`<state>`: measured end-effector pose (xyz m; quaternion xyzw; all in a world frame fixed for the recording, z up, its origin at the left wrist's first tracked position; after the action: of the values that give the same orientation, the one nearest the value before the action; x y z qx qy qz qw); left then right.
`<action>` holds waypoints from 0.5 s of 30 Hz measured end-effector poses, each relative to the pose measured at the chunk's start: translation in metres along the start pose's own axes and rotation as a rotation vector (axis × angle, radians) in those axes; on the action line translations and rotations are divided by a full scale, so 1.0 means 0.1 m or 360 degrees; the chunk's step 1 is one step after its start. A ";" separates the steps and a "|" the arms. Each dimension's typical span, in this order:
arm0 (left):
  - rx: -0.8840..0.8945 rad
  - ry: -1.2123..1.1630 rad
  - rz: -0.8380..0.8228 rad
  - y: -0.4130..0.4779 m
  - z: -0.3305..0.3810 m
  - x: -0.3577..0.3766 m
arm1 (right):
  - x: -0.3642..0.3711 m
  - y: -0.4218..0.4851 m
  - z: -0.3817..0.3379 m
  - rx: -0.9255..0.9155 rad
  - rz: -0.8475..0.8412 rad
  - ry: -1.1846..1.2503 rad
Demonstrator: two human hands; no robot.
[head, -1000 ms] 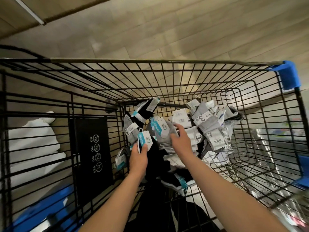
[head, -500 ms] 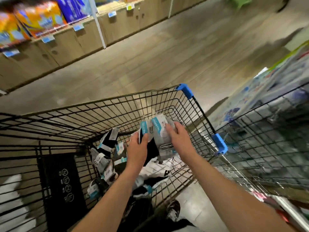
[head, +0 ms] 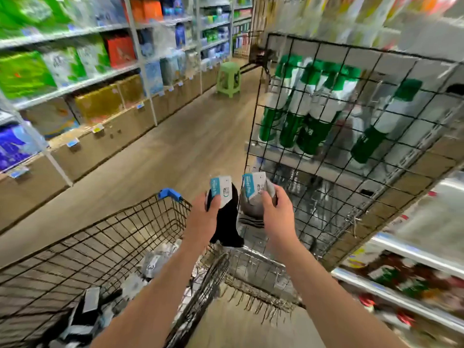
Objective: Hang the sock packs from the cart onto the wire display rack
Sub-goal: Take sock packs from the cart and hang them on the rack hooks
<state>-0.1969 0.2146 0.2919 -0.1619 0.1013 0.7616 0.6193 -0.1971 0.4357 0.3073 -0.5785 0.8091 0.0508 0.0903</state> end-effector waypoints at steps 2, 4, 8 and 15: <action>0.0073 -0.0036 -0.0114 0.03 0.24 0.18 | -0.28 0.10 -0.13 -0.0064 0.0116 0.0029; 0.0131 -0.0048 -0.0195 0.08 0.46 0.31 | -0.45 0.21 -0.30 -0.0140 0.0190 0.0052; 0.0285 -0.0160 -0.0204 0.23 0.92 0.40 | -0.59 0.46 -0.67 -0.0202 0.0284 0.0145; 0.0400 -0.0363 -0.0193 0.49 1.47 0.34 | -0.47 0.86 -1.38 -0.0308 0.0331 0.0173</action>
<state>-0.2685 0.2874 0.4129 -0.0015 0.1147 0.7176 0.6869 -0.2755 0.4820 0.4498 -0.4994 0.8597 0.1063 -0.0155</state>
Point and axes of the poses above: each hand's wrist, its own y-axis towards the middle knuckle, its own x-axis out of the palm, z = x × y, the point moved 10 cm from there along y, towards the middle knuckle
